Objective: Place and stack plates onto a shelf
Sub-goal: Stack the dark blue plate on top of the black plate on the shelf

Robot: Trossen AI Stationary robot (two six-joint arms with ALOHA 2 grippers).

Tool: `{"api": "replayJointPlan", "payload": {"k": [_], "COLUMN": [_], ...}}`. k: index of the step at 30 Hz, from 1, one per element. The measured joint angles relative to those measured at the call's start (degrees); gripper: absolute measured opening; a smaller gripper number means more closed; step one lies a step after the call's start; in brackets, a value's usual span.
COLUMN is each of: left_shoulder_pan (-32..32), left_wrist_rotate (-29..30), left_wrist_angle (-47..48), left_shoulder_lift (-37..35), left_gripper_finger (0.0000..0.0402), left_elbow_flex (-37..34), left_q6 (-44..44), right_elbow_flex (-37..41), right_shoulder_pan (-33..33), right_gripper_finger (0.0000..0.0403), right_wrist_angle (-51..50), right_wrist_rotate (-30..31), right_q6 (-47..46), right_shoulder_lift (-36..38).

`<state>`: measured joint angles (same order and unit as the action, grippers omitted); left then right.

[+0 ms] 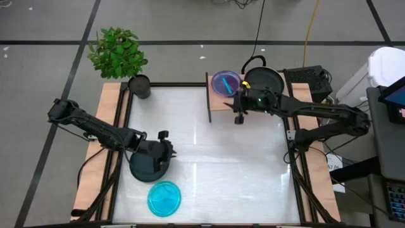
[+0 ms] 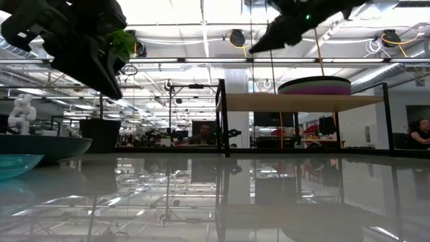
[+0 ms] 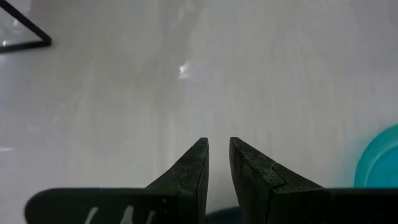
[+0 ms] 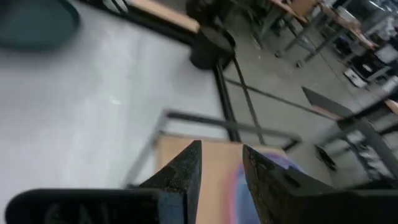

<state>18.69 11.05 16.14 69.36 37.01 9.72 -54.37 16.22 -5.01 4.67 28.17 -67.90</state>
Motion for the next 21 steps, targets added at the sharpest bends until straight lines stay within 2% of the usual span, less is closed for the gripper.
{"api": "replayJointPlan", "payload": {"k": [14, 16, 19, 21], "left_shoulder_pan": [6.3, 7.27, 8.21, 8.35], "left_wrist_rotate": [0.08, 2.66, 11.71, 14.78], "left_wrist_angle": [10.5, 12.68, 19.14, 23.7], "left_shoulder_lift": [0.02, 0.02, 0.02, 0.02], "left_gripper_finger": [0.0072, 0.0072, 0.0072, 0.0072], "left_elbow_flex": [0.0, 0.0, 0.0, 0.0], "left_q6": [10.57, 11.7, 16.16, 18.49], "right_elbow_flex": [-0.02, -0.02, -0.02, -0.02], "right_shoulder_pan": [-18.24, -19.58, -20.64, -20.91], "right_gripper_finger": [0.0102, 0.0102, 0.0102, 0.0102], "right_wrist_angle": [-9.35, -10.33, -10.76, -10.76], "right_wrist_rotate": [-0.17, -0.11, -0.01, 0.13], "right_q6": [-13.14, -13.1, -13.1, -13.09], "right_shoulder_lift": [1.63, 1.64, 1.64, 1.64]}}
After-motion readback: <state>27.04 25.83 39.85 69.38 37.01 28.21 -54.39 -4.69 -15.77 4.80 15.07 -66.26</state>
